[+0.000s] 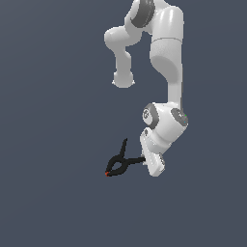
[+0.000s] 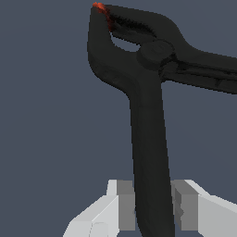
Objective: Pick up the object and move it to a goal position.
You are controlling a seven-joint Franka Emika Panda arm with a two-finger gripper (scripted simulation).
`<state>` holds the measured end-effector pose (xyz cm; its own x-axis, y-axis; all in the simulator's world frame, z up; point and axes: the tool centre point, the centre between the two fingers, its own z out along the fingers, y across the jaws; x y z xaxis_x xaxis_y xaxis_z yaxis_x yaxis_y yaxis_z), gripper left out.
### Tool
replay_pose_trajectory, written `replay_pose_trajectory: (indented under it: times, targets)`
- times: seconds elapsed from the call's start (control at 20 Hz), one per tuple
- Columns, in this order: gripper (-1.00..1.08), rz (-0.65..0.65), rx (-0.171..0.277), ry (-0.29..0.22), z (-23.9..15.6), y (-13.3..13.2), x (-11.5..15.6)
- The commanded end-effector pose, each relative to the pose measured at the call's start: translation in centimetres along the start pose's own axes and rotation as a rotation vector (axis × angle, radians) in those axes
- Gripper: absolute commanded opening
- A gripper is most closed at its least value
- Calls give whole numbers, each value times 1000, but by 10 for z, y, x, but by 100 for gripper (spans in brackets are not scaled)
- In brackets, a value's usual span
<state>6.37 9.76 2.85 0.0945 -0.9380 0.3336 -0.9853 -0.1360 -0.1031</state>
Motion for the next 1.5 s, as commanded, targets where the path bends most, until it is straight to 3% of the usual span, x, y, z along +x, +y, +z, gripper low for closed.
replay_pose_trajectory:
  times: [0.0, 0.85, 1.45]
  targets:
    - [-100, 2, -1, 1, -1, 10, 10]
    - [-100, 2, -1, -1, -10, 88, 81]
    - [-100, 2, 0, 2, -13, 103, 97]
